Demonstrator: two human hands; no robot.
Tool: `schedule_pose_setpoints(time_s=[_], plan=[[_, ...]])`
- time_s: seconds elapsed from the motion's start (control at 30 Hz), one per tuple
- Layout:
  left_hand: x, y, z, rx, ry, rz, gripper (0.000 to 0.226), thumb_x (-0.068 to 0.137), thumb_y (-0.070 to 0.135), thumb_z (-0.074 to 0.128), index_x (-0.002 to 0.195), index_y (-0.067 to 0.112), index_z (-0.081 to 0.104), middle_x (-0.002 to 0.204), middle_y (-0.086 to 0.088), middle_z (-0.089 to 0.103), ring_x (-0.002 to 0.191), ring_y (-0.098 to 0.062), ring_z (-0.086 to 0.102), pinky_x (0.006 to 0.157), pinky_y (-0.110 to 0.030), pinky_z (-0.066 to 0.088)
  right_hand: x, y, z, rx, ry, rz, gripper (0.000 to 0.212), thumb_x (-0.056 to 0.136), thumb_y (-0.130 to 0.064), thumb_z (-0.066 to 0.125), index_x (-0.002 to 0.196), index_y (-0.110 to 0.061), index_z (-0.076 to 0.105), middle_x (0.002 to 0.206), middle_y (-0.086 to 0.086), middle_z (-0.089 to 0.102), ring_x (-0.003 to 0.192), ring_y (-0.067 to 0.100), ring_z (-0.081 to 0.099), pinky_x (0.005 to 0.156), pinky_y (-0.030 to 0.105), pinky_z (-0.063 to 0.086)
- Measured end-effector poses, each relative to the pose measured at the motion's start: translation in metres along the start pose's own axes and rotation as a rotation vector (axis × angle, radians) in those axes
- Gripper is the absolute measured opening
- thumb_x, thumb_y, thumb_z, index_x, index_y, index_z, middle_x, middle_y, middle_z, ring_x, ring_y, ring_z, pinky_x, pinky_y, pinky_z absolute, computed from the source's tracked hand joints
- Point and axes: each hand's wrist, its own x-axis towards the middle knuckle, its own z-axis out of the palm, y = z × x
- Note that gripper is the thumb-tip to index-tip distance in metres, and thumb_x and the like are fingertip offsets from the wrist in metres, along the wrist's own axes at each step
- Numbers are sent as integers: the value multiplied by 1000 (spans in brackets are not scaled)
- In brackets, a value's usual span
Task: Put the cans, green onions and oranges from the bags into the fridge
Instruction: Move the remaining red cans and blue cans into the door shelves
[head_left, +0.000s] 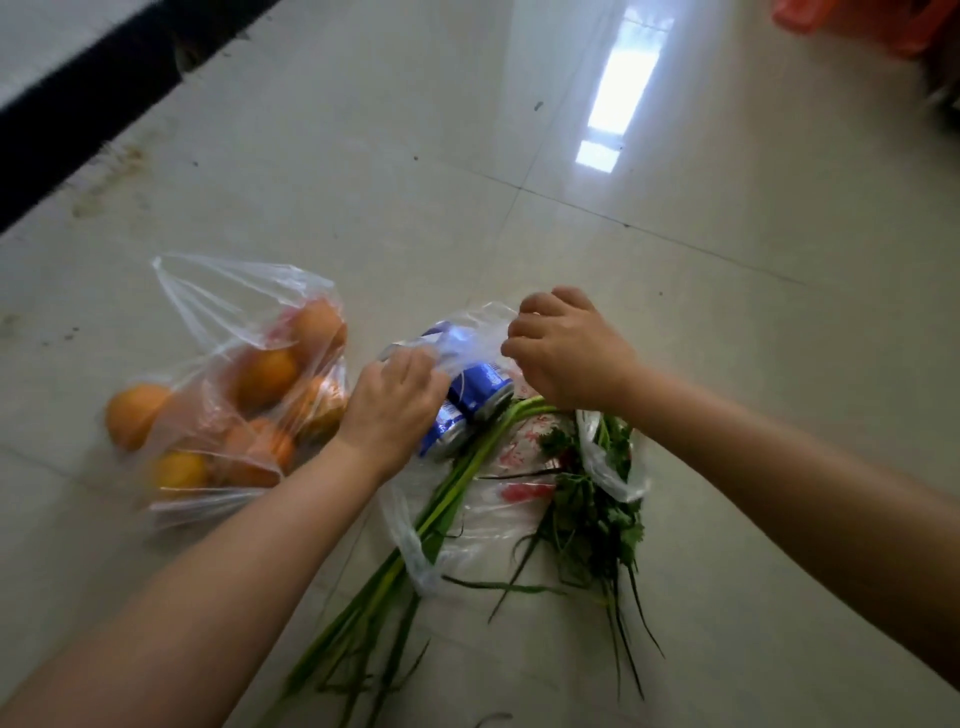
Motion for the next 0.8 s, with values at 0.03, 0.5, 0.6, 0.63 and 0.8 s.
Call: schedule_pose_setpoints(time_s=[0.03, 0.5, 0.6, 0.63, 0.8], plan=[[-5, -3, 11, 48, 107, 78, 26, 63, 11, 48, 88, 11, 42, 104, -13, 46, 89, -27, 47, 65, -35, 39, 5, 1, 6, -52, -48, -43, 6, 57, -23, 62, 58, -26, 68, 61, -12, 67, 69, 15, 66, 67, 21, 44], [-6, -30, 24, -49, -305, -26, 19, 26, 14, 76, 40, 17, 64, 42, 3, 62, 49, -13, 65, 49, -21, 49, 70, -31, 51, 478, -296, 389, 35, 92, -30, 41, 81, -5, 61, 85, 10, 54, 103, 28, 49, 82, 33, 40], [-3, -26, 22, -152, -354, -280, 24, 70, 26, 71, 90, 14, 67, 93, -4, 72, 91, -20, 66, 76, -29, 49, 82, -37, 52, 573, -327, 434, 32, 85, -38, 56, 86, -6, 57, 93, 12, 54, 100, 27, 49, 86, 33, 39], [-2, -25, 26, -171, -363, -357, 25, 85, 23, 55, 108, 13, 59, 112, -5, 66, 104, -22, 60, 86, -30, 44, 85, -38, 53, 614, -328, 463, 37, 82, -35, 60, 100, -4, 56, 99, 12, 55, 98, 27, 50, 83, 32, 40], [0, -23, 26, -307, -461, -585, 33, 92, 17, 44, 124, 7, 46, 124, -14, 58, 113, -30, 54, 91, -35, 43, 91, -36, 54, 829, -385, 538, 71, 69, -21, 75, 126, -9, 35, 121, 13, 54, 106, 30, 54, 82, 37, 46]])
